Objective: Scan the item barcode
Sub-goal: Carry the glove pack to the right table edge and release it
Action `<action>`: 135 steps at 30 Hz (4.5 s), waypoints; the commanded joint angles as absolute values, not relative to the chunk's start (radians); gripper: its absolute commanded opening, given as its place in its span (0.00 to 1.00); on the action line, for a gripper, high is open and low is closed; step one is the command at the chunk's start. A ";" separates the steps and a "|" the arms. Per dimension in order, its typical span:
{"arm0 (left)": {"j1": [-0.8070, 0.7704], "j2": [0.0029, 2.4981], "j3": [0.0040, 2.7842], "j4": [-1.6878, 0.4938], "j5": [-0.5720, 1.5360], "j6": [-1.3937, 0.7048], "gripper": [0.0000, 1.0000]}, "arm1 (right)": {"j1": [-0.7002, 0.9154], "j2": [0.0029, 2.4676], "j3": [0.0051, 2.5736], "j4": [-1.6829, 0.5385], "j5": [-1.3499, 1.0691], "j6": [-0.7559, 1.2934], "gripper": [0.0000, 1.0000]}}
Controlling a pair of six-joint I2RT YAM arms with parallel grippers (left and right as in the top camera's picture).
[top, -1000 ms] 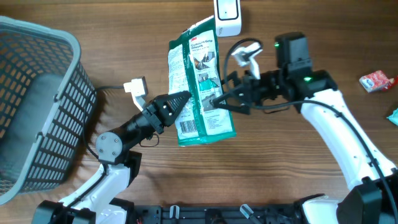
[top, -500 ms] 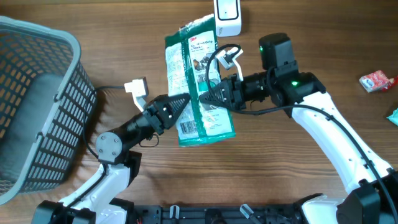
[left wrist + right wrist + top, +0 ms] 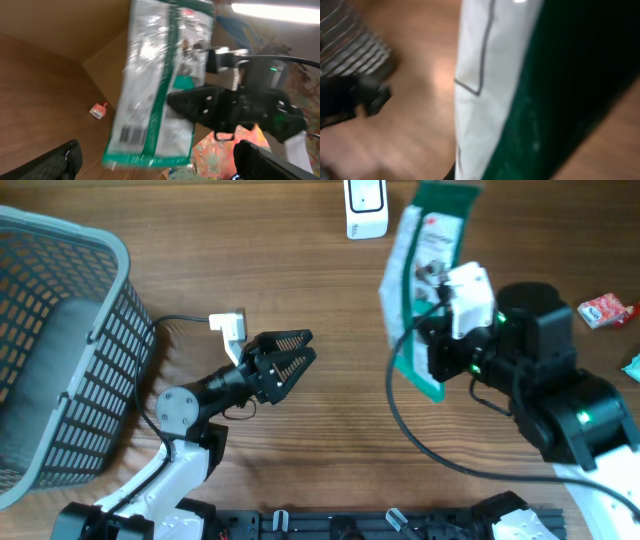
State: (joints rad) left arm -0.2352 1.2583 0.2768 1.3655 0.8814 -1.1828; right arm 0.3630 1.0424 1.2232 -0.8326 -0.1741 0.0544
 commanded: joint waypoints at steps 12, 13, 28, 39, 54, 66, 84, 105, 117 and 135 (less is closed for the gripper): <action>-0.231 1.250 0.276 1.106 0.902 -1.152 1.00 | 0.362 1.364 1.240 -0.272 0.218 -0.268 0.04; -0.231 1.250 0.276 1.082 0.901 -1.152 1.00 | 0.362 1.417 1.240 -0.213 0.222 -0.294 0.05; -0.231 1.250 0.276 0.671 0.943 -1.057 1.00 | 0.429 2.020 1.459 0.329 0.358 -0.701 0.04; -0.231 1.250 0.276 0.465 0.906 -0.945 1.00 | 0.446 2.319 1.677 0.358 0.437 -1.033 0.04; -0.231 1.250 0.276 0.455 0.904 -0.946 1.00 | 0.435 2.124 1.676 0.192 0.473 -0.951 0.04; -0.234 1.242 0.276 0.664 0.926 -0.870 1.00 | -0.205 1.766 1.637 -0.479 0.471 -0.342 0.05; -0.233 1.242 0.276 0.662 0.823 -0.836 1.00 | -0.348 1.843 1.355 -0.514 0.204 -0.368 0.04; -0.233 1.242 0.276 0.560 0.817 -0.822 1.00 | -0.352 1.930 1.343 -0.501 0.325 -0.225 1.00; -0.233 1.242 0.276 0.560 0.817 -0.822 1.00 | -0.178 1.334 1.343 -0.520 -0.008 0.045 1.00; -0.233 1.242 0.276 0.560 0.817 -0.822 1.00 | -0.175 0.789 1.340 -1.083 -0.226 0.194 1.00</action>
